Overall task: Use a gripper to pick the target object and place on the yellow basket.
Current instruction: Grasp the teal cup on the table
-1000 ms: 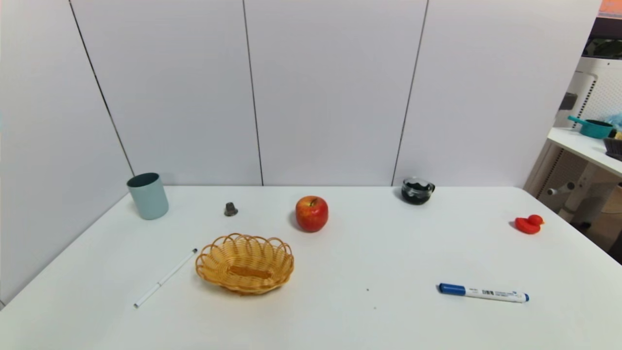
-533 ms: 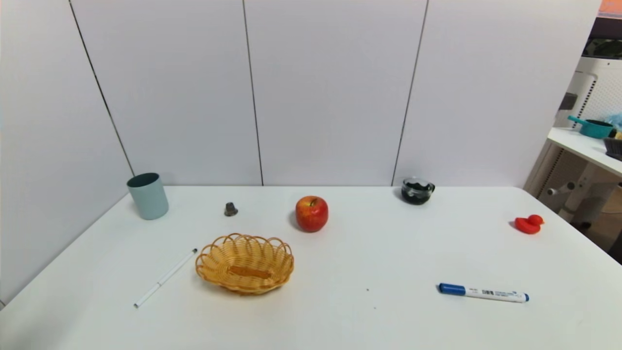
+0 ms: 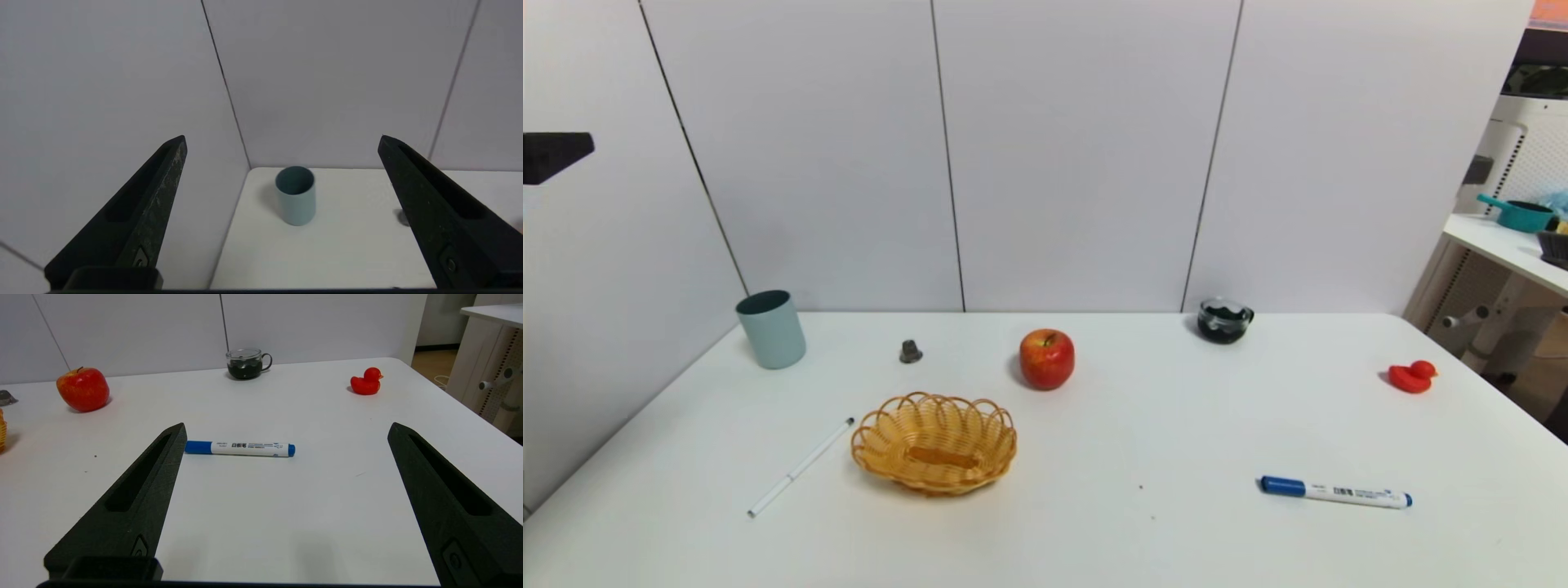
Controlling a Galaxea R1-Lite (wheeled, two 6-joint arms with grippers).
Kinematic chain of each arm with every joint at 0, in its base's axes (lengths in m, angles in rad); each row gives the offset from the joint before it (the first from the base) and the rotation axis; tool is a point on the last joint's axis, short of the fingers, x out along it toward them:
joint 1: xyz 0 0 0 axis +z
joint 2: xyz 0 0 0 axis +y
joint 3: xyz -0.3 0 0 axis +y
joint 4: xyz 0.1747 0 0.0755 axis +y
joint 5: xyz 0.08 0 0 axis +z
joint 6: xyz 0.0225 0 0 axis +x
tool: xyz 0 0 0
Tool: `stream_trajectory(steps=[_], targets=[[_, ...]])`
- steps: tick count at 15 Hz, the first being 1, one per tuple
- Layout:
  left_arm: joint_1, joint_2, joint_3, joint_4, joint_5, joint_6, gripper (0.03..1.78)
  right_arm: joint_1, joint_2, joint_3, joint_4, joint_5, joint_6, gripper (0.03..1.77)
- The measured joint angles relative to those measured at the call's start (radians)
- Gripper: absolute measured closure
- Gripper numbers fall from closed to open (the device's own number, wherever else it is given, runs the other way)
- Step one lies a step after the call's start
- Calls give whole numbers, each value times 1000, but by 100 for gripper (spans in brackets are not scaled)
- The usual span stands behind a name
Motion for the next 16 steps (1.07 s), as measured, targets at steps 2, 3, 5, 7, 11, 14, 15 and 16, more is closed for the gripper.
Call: stream_trajectory(steps=[2, 3, 5, 7, 11, 14, 15, 16], targets=[[19, 129, -74, -1, 1, 63, 12, 0, 0, 0, 0, 0, 0, 10], [24, 187, -100, -1, 2, 77, 12, 0, 0, 0, 0, 0, 0, 10], [29, 291, -129, -1, 1, 89, 12, 0, 0, 0, 0, 0, 3, 10], [28, 378, -141, 0, 1, 91, 12, 0, 0, 0, 0, 0, 4, 10], [23, 535, -151, 3, 24, 86, 12, 0, 0, 0, 0, 0, 4, 10], [27, 642, -195, 4, 63, 49, 12, 0, 0, 0, 0, 0, 4, 10], [29, 672, -210, 5, 64, 15, 12, 0, 0, 0, 0, 0, 3, 10], [28, 698, -219, 10, 64, -32, 12, 0, 0, 0, 0, 0, 4, 10]])
